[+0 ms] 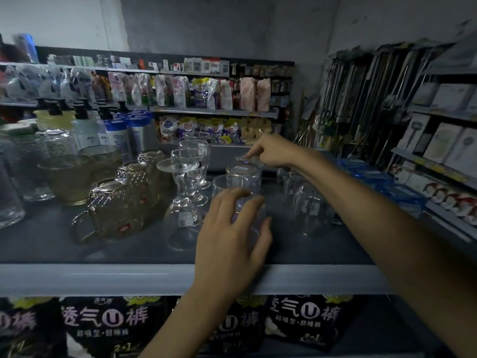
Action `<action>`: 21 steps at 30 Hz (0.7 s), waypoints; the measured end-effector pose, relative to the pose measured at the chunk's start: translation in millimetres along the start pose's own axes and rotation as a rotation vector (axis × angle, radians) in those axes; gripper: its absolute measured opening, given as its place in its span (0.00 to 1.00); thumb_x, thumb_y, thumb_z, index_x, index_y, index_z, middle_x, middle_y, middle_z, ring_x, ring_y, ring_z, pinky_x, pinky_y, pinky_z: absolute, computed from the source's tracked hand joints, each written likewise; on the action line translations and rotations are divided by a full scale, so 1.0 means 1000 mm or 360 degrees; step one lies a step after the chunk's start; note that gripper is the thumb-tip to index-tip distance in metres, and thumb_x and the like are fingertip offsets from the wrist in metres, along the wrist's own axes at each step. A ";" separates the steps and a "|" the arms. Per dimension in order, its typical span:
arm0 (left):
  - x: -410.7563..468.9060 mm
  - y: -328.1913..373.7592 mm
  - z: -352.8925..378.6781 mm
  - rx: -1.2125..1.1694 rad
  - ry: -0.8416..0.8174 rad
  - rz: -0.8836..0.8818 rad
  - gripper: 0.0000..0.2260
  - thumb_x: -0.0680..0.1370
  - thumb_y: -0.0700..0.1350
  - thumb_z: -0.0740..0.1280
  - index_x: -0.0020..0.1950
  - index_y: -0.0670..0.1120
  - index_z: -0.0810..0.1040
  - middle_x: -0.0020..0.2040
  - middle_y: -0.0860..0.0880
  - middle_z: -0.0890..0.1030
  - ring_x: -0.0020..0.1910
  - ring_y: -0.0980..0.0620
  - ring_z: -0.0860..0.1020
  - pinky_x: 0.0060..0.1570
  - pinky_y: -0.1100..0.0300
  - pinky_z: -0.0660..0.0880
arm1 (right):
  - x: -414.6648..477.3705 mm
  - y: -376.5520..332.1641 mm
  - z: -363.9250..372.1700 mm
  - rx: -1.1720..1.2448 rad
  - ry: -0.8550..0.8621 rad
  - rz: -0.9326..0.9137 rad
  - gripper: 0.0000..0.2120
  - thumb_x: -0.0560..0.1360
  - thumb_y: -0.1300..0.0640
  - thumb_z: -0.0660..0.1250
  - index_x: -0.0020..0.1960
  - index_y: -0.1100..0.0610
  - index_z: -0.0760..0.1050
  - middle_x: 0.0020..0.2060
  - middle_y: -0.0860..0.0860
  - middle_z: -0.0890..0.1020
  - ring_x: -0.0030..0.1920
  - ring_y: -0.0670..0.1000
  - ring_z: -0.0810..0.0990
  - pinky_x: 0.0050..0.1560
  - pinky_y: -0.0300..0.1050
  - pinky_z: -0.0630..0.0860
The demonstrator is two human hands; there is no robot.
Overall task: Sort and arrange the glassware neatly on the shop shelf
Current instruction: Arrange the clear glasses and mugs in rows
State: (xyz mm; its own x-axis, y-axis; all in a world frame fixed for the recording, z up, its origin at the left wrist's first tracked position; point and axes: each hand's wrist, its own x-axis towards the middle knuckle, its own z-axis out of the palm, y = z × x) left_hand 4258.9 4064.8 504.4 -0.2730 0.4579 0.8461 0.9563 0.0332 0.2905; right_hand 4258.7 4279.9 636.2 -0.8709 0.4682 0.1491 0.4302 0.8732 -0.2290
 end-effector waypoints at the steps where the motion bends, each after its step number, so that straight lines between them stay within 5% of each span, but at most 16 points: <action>1: 0.000 -0.001 0.000 -0.0010 0.0013 0.0013 0.14 0.80 0.49 0.68 0.64 0.45 0.82 0.63 0.46 0.77 0.62 0.45 0.75 0.58 0.51 0.75 | -0.001 0.001 0.001 0.0014 0.0009 0.0019 0.23 0.79 0.72 0.59 0.67 0.55 0.81 0.70 0.54 0.78 0.57 0.46 0.81 0.41 0.24 0.69; 4: 0.000 -0.002 -0.001 0.0012 0.0048 0.0049 0.15 0.80 0.49 0.68 0.64 0.44 0.82 0.62 0.45 0.77 0.61 0.44 0.76 0.55 0.50 0.76 | -0.003 0.001 0.003 0.0084 0.0047 0.0007 0.26 0.77 0.74 0.58 0.67 0.54 0.81 0.70 0.53 0.78 0.70 0.52 0.76 0.60 0.39 0.73; 7: -0.001 -0.002 0.000 0.0034 0.0052 0.0070 0.15 0.80 0.49 0.68 0.64 0.44 0.82 0.61 0.45 0.77 0.60 0.44 0.76 0.55 0.50 0.76 | -0.008 0.000 0.002 0.0133 0.0120 -0.0077 0.28 0.76 0.74 0.57 0.66 0.51 0.82 0.70 0.52 0.78 0.66 0.48 0.77 0.58 0.37 0.76; 11: -0.001 -0.003 -0.001 0.0018 0.0058 0.0076 0.15 0.80 0.49 0.68 0.64 0.44 0.81 0.61 0.45 0.77 0.59 0.45 0.76 0.53 0.50 0.76 | -0.022 -0.004 0.006 0.0071 -0.0069 -0.0230 0.31 0.75 0.74 0.56 0.67 0.48 0.81 0.71 0.51 0.77 0.72 0.49 0.74 0.72 0.47 0.71; 16: -0.002 -0.002 -0.001 0.0017 0.0053 0.0008 0.16 0.81 0.51 0.66 0.65 0.47 0.82 0.63 0.45 0.76 0.60 0.47 0.76 0.51 0.54 0.77 | -0.041 -0.005 0.007 -0.0005 -0.0049 -0.0301 0.31 0.77 0.74 0.58 0.71 0.47 0.78 0.74 0.51 0.74 0.74 0.51 0.72 0.56 0.32 0.67; 19: -0.002 -0.001 -0.001 0.0030 0.0059 -0.0001 0.15 0.81 0.51 0.67 0.65 0.47 0.82 0.62 0.45 0.76 0.59 0.46 0.77 0.49 0.54 0.78 | -0.052 -0.004 0.002 -0.0015 -0.0002 -0.0285 0.29 0.80 0.72 0.58 0.71 0.47 0.77 0.74 0.54 0.73 0.71 0.52 0.72 0.51 0.32 0.65; 21: -0.001 -0.001 -0.001 0.0038 0.0079 0.0019 0.15 0.81 0.50 0.67 0.64 0.46 0.82 0.58 0.45 0.76 0.57 0.45 0.77 0.47 0.52 0.77 | -0.056 -0.003 0.000 -0.0005 0.0004 -0.0276 0.29 0.79 0.73 0.57 0.71 0.48 0.77 0.73 0.54 0.74 0.57 0.43 0.78 0.41 0.24 0.64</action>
State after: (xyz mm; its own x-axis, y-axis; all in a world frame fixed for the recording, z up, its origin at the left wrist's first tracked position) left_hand 4257.8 4063.5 503.2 -0.2656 0.4139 0.8707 0.9616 0.0492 0.2699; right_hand 4306.3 4250.6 628.0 -0.9316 0.3109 0.1884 0.2744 0.9414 -0.1963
